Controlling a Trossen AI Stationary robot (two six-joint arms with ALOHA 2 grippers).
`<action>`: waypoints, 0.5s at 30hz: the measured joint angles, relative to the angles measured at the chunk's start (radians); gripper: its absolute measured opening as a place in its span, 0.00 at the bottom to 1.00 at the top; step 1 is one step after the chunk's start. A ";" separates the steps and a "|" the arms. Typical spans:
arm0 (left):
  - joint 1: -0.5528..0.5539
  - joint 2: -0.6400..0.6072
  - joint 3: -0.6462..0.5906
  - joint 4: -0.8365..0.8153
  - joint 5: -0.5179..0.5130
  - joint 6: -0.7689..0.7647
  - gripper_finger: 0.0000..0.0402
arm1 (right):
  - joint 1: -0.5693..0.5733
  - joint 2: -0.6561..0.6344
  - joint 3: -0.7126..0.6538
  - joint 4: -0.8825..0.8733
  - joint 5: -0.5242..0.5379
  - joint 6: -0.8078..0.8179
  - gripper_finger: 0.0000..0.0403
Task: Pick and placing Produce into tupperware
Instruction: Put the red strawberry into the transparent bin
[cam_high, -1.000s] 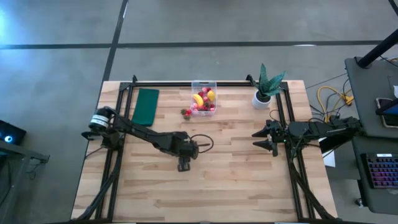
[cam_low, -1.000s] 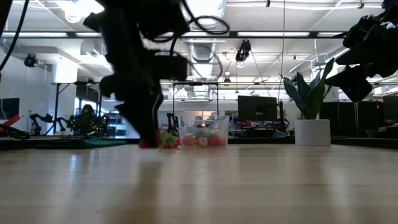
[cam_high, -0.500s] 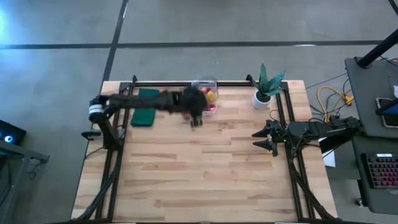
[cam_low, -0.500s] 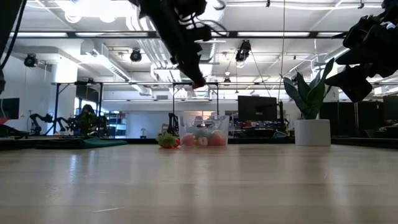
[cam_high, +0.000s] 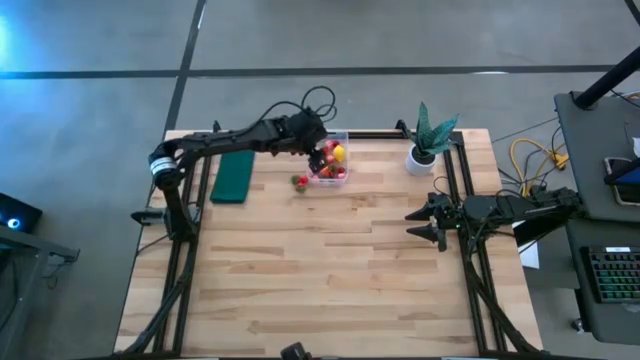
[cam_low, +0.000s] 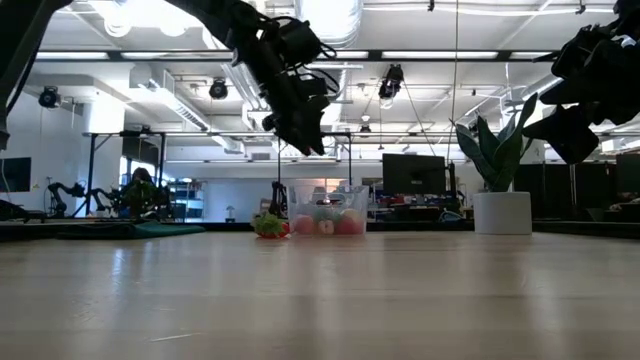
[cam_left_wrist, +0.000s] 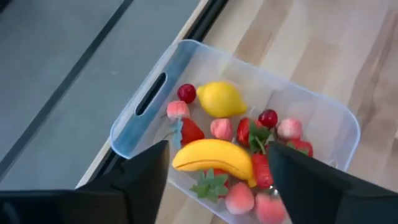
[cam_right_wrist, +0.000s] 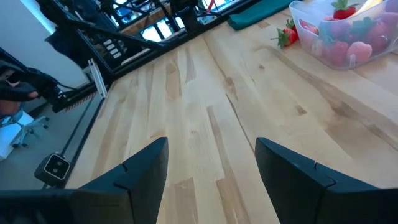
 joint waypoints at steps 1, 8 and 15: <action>-0.001 0.000 0.000 0.000 0.000 0.001 0.65 | 0.000 0.000 0.000 0.000 0.000 0.000 0.58; -0.007 -0.038 -0.004 -0.255 0.041 -0.024 0.73 | 0.000 0.000 0.000 0.000 0.000 0.000 0.58; -0.089 -0.057 -0.149 -0.397 0.168 0.189 0.73 | 0.000 0.000 0.000 -0.001 0.000 0.000 0.58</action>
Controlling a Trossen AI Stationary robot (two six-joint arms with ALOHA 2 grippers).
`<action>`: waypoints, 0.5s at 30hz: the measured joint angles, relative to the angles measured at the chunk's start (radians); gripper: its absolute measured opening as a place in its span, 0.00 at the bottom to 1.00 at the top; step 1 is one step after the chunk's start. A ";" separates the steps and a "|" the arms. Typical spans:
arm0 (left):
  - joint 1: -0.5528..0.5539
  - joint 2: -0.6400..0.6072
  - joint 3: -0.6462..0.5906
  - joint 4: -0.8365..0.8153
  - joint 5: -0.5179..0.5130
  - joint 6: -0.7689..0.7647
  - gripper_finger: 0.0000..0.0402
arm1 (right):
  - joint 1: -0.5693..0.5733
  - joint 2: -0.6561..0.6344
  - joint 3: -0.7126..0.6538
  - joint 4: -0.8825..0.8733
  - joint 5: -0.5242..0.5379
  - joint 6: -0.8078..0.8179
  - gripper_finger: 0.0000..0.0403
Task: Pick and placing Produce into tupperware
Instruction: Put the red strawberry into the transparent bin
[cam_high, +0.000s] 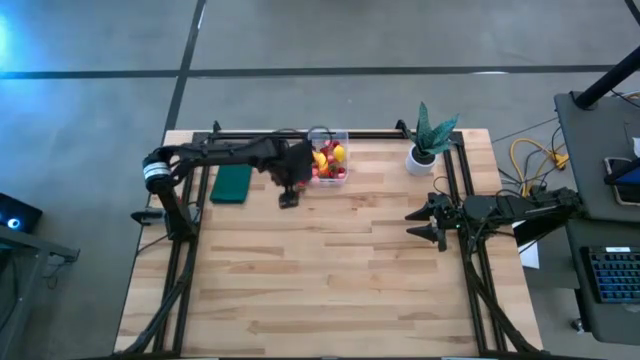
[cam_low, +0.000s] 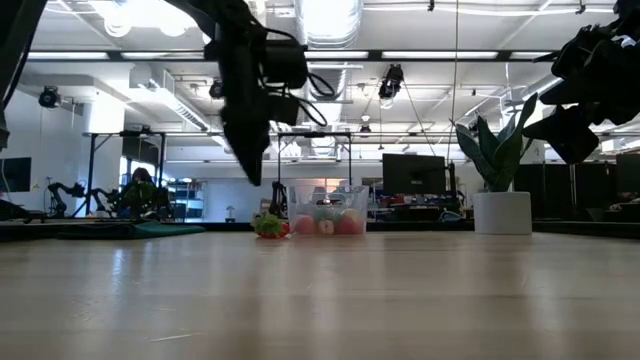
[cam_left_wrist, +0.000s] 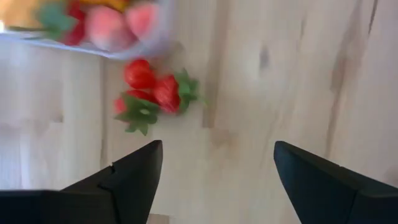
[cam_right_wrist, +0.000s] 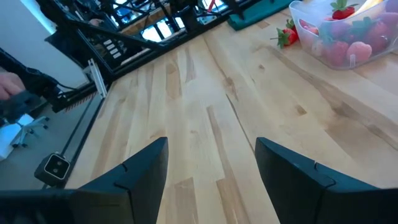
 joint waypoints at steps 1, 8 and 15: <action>-0.010 -0.001 -0.022 0.010 -0.007 0.034 0.73 | 0.000 0.000 0.000 0.000 0.000 0.000 0.58; -0.036 -0.001 -0.114 0.145 -0.126 0.073 0.73 | 0.000 0.000 0.000 0.000 0.000 0.000 0.58; 0.024 0.006 -0.118 0.247 -0.181 0.149 0.73 | 0.000 0.000 0.000 0.000 0.000 0.000 0.58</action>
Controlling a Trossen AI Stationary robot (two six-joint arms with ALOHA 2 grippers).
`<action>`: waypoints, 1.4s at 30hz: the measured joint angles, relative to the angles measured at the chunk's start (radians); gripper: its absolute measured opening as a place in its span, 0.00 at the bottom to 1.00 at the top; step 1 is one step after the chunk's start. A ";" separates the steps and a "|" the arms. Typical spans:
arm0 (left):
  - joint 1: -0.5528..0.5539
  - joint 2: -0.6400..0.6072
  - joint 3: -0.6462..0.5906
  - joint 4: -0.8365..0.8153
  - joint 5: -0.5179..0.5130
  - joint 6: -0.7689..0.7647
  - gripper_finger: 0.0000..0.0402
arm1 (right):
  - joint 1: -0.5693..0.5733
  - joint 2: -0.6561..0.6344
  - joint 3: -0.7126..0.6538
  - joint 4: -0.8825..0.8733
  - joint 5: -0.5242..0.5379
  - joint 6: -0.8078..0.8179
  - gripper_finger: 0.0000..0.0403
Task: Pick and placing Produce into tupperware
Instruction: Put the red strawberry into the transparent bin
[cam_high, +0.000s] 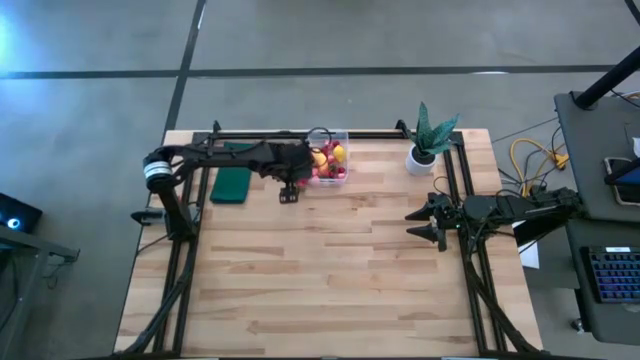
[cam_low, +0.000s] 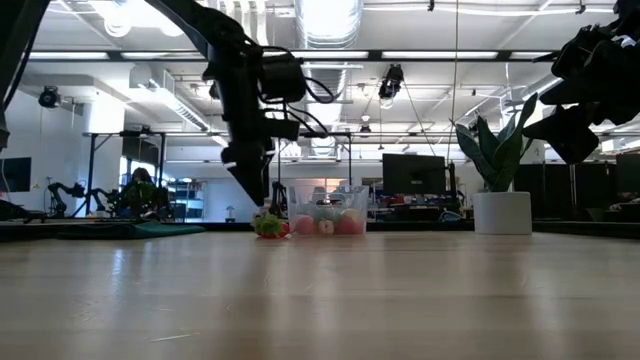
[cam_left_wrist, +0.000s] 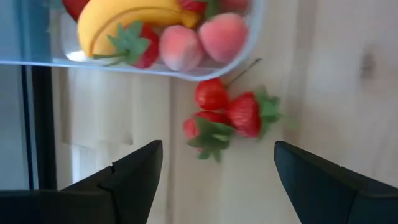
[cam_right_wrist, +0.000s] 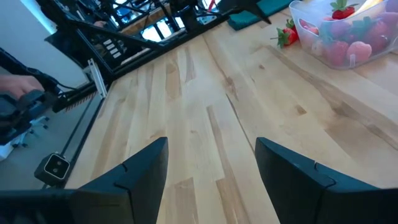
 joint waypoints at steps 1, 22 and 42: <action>0.011 0.004 0.000 0.005 0.004 0.012 0.73 | 0.000 0.000 0.000 0.000 0.000 0.000 0.58; 0.108 0.080 0.000 0.047 0.186 0.139 0.73 | 0.000 0.000 0.000 0.000 0.000 0.000 0.58; 0.124 0.105 0.001 0.069 0.212 0.134 0.52 | 0.000 0.000 0.000 0.000 0.000 0.000 0.58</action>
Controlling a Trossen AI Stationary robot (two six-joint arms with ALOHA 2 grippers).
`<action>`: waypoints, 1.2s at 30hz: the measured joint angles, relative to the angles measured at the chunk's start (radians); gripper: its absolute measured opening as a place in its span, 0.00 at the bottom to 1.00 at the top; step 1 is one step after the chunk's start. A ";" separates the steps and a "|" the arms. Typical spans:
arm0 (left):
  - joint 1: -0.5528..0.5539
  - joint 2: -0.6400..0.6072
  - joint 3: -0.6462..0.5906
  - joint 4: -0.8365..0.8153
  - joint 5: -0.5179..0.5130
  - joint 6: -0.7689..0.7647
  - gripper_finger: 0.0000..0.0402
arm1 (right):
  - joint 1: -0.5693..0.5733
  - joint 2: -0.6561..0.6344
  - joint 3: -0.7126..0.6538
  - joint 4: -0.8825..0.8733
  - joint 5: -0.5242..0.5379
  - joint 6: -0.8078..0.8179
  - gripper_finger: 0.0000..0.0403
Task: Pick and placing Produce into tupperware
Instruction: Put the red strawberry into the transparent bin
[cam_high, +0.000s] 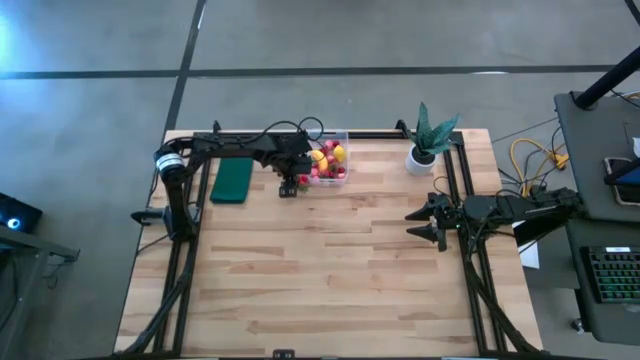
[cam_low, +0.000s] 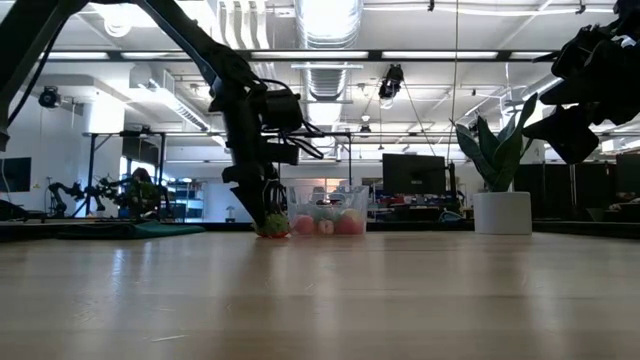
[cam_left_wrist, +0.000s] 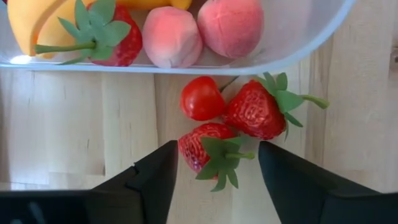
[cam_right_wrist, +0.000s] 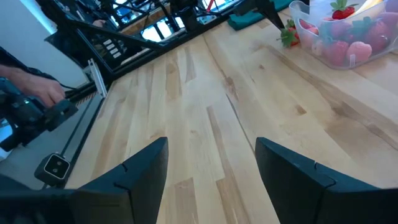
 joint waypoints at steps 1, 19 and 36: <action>0.000 0.000 0.000 0.000 0.000 0.000 0.51 | 0.000 0.000 0.000 0.000 0.000 0.000 0.58; 0.017 0.056 0.026 -0.001 0.002 0.000 0.47 | 0.000 0.000 0.000 0.000 0.000 0.000 0.58; 0.019 0.052 0.023 0.000 0.000 -0.001 0.36 | 0.000 0.000 0.000 0.000 0.000 0.000 0.58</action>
